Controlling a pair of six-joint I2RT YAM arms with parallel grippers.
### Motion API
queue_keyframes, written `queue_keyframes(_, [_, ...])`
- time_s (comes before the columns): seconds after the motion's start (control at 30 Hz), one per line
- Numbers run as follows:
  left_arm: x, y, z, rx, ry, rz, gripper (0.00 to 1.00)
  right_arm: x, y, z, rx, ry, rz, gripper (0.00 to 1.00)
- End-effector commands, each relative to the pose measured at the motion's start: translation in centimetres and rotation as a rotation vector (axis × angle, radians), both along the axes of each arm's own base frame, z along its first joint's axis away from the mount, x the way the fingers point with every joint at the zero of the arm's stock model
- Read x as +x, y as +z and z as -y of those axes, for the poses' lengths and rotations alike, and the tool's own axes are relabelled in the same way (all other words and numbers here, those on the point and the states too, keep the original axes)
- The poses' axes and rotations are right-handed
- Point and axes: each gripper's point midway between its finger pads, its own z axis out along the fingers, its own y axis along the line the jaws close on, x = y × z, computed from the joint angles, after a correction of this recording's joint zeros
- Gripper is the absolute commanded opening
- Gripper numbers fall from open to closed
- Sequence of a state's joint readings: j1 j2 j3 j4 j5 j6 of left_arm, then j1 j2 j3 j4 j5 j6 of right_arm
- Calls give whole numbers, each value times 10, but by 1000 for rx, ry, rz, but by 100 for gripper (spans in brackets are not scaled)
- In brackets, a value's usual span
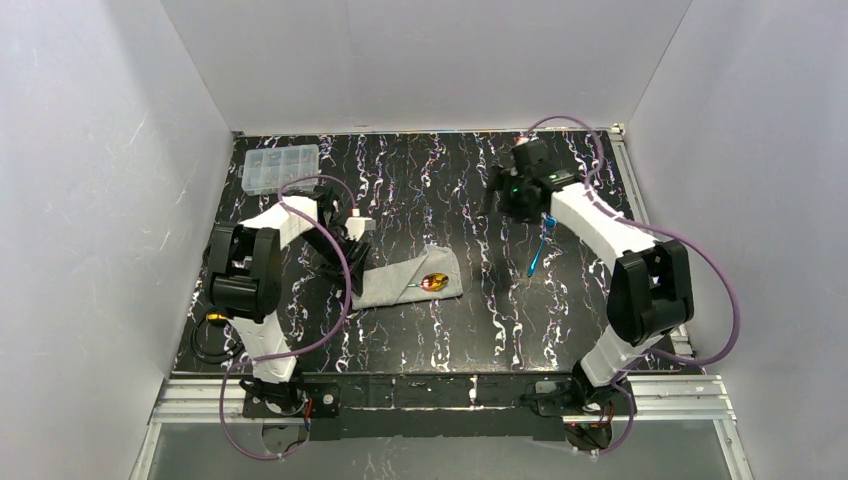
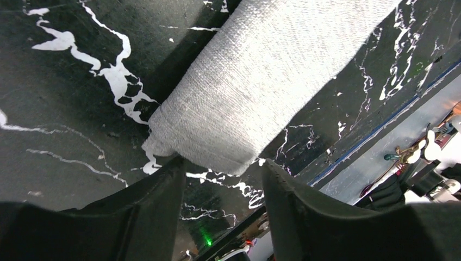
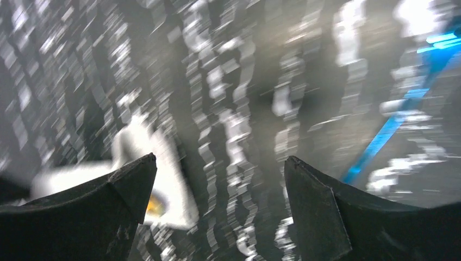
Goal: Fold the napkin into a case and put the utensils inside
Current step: Pick up the fork from the folded napkin.
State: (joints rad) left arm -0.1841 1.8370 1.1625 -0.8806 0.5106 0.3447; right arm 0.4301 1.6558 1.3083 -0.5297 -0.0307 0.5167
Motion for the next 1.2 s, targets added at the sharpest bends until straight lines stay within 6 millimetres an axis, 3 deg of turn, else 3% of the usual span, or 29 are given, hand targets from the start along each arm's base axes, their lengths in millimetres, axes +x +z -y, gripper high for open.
queue_keyframes(0.0, [8,37,-5,-11,4,69,59,47,9,102,-300,-212,111,94])
queue_keyframes(0.07, [10,48,-9,-8,13,82,63,66,0,126,-317,-257,108,94])
queue_keyframes(0.1, [12,53,-11,-11,18,87,73,74,-5,138,-329,-279,103,94])
queue_keyframes(0.13, [12,58,-14,-13,23,86,97,80,-12,148,-335,-292,89,95])
queue_keyframes(0.23, [15,72,-21,-14,38,108,98,91,-30,179,-350,-343,40,96])
queue_keyframes(0.37, [17,87,-26,-16,47,141,99,100,-52,198,-322,-380,14,97])
queue_keyframes(0.63, [29,105,-36,3,58,198,98,123,-75,190,-238,-365,32,90])
queue_keyframes(0.9, [35,114,-41,0,72,207,98,125,-100,183,-203,-366,-11,79])
queue_keyframes(0.97, [37,115,-44,11,84,211,98,125,-106,183,-199,-369,-21,74])
queue_keyframes(1.1, [38,118,-47,24,99,203,99,125,-111,179,-182,-368,-24,46])
queue_keyframes(1.17, [40,122,-47,12,101,208,99,124,-111,179,-180,-368,-25,39])
